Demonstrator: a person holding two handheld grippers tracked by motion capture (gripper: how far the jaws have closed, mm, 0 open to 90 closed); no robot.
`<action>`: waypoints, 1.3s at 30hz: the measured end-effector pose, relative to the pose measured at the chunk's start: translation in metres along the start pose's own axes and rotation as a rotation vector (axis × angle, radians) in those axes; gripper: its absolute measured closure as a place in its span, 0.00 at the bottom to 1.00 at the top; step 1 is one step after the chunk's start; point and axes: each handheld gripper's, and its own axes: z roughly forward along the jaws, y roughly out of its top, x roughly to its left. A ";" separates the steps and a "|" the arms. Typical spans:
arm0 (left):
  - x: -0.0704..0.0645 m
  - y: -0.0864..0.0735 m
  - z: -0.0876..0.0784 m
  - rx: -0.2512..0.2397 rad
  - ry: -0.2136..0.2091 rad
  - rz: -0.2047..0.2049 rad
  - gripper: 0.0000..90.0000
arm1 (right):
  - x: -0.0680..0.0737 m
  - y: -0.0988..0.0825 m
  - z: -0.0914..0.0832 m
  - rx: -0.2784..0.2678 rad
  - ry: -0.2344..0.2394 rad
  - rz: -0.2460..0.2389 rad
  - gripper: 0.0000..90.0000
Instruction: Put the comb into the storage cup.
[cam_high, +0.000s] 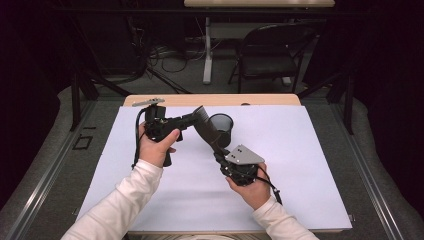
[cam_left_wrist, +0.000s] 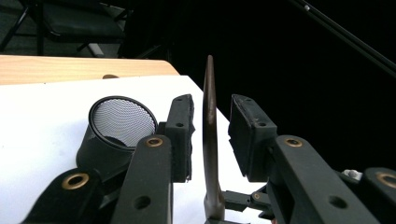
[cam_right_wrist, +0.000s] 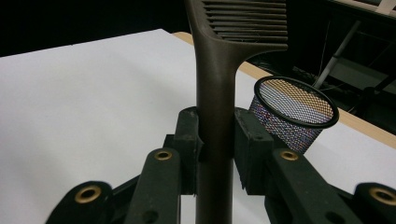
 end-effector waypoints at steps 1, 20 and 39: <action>0.000 0.000 0.001 0.002 0.000 0.001 0.78 | 0.000 0.000 0.000 0.000 0.000 0.000 0.81; 0.003 -0.002 0.008 0.006 -0.009 -0.022 0.87 | 0.001 0.000 0.000 0.002 0.005 -0.004 0.81; 0.005 -0.004 0.012 0.002 -0.013 -0.055 0.92 | 0.001 -0.001 0.001 0.003 0.009 -0.002 0.81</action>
